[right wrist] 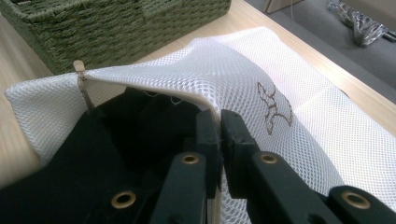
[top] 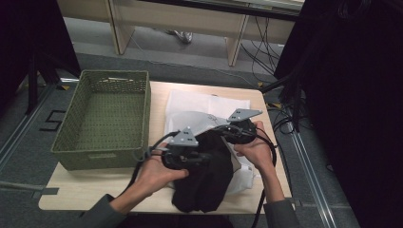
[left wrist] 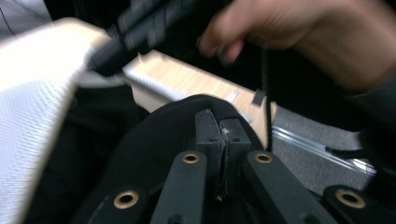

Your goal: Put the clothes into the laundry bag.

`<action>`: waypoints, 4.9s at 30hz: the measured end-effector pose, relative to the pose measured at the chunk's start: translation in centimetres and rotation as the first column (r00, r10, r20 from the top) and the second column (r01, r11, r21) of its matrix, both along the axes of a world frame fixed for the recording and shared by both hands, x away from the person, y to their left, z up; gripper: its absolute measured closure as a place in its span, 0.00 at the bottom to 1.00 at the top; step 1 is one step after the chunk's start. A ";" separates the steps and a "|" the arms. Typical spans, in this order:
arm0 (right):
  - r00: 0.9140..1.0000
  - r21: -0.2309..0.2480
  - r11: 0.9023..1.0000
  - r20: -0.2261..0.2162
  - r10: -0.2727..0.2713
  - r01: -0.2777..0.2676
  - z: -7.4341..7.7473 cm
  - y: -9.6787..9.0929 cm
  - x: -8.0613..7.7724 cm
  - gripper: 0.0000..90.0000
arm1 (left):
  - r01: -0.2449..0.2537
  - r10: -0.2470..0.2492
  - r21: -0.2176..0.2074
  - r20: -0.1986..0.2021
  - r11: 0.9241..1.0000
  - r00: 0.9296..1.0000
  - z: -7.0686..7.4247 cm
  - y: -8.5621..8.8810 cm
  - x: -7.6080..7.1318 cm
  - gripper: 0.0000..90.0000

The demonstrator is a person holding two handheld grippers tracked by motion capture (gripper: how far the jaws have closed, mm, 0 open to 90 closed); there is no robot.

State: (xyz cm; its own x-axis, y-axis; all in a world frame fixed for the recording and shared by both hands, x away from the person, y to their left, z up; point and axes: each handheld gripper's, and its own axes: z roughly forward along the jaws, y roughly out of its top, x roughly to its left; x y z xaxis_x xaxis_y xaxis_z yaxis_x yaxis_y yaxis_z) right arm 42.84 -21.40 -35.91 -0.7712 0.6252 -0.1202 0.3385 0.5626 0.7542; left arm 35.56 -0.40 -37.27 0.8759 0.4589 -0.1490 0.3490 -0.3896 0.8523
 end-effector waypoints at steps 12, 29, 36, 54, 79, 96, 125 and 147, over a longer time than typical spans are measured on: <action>1.000 0.003 1.000 -0.006 0.015 -0.015 -0.2 -0.1 0.2 0.97 | -0.280 0.283 0.212 0.018 0.936 0.959 -6.7 1.1 7.4 0.82; 1.000 -0.012 0.999 0.001 0.030 -0.030 -0.3 0.3 0.1 0.97 | -0.099 0.119 0.224 -0.078 0.970 0.990 -7.6 3.0 -3.1 0.26; 0.999 -0.025 0.999 -0.006 0.035 -0.035 -0.1 1.0 -0.5 0.97 | -0.109 0.110 0.306 0.014 0.946 0.994 -12.0 -0.6 -2.4 0.22; 0.999 -0.012 0.999 0.002 0.043 -0.043 -0.1 1.0 -0.4 0.97 | -0.334 0.286 0.286 0.196 0.898 0.938 -9.9 -3.4 6.4 0.91; 0.999 -0.033 0.999 -0.017 0.038 -0.038 0.3 1.9 -1.2 0.97 | -0.158 0.161 0.250 0.010 0.955 0.987 -10.9 2.5 -2.5 0.18; 0.998 -0.028 0.998 -0.010 0.060 -0.060 0.6 1.9 -1.4 0.97 | -0.467 0.403 0.205 0.290 0.860 0.868 -10.0 -2.3 6.9 0.92; 0.997 -0.002 0.998 -0.033 0.067 -0.067 1.2 2.5 -3.0 0.97 | -0.184 0.135 0.317 0.171 0.931 0.976 -11.9 -1.0 1.9 0.71; 0.997 0.015 0.997 -0.012 0.070 -0.070 1.6 1.6 -2.4 0.97 | -0.230 0.190 0.282 0.161 0.931 0.968 -11.6 -2.4 4.3 0.44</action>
